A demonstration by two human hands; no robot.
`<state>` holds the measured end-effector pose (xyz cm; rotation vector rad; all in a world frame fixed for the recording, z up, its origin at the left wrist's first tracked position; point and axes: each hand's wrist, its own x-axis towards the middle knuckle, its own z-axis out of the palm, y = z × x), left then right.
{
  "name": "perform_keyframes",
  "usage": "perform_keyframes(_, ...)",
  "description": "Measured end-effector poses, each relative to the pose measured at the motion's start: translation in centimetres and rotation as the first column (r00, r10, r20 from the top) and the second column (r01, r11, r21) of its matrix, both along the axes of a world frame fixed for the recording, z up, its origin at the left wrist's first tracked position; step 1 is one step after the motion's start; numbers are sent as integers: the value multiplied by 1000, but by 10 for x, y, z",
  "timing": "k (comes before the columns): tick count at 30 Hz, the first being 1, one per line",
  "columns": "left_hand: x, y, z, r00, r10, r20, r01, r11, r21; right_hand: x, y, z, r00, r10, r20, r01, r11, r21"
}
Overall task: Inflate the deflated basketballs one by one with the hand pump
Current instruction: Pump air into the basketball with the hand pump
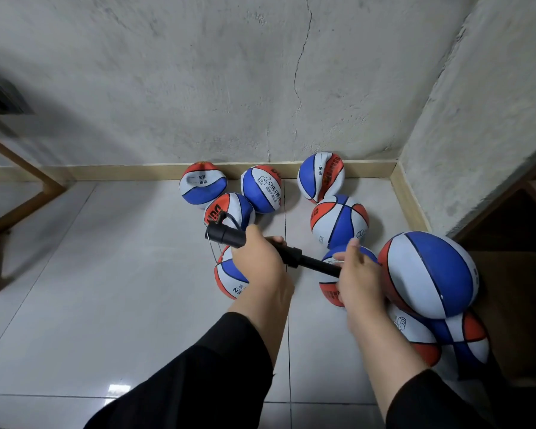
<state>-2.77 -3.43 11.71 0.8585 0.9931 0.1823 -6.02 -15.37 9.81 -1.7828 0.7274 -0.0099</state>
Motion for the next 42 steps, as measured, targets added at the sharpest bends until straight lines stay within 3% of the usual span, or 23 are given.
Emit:
perform_keyframes(8, -8, -13, 0, 999, 31, 36, -29, 998, -54, 2, 38, 22, 974, 219, 56, -219, 976, -11)
perform_keyframes(14, -13, -26, 6, 997, -69, 45, 71, 997, -37, 4, 12, 4, 1000, -4, 13, 3, 1000, 23)
perform_keyframes(19, 3, 2, -7, 999, -27, -21, 26, 999, -19, 1, -27, -1, 989, -143, -32, 145, 984, 106)
perform_keyframes(26, -4, -8, -3, 999, 45, 13, -45, 999, 6, 1, 16, 0, 999, 42, -20, -41, 998, 39)
perform_keyframes(32, -9, -18, 3, 997, 49, 52, -46, 997, -64, 5, 38, 25, 978, 204, 35, -205, 979, 24)
perform_keyframes(38, -4, -15, 8, 999, -39, 14, 40, 999, -27, 5, 15, 18, 997, 66, 51, -68, 997, 41)
perform_keyframes(42, 5, 5, 6, 1000, -4, -14, 4, 1000, 4, 4, -24, 3, 995, -94, -16, 95, 992, 84)
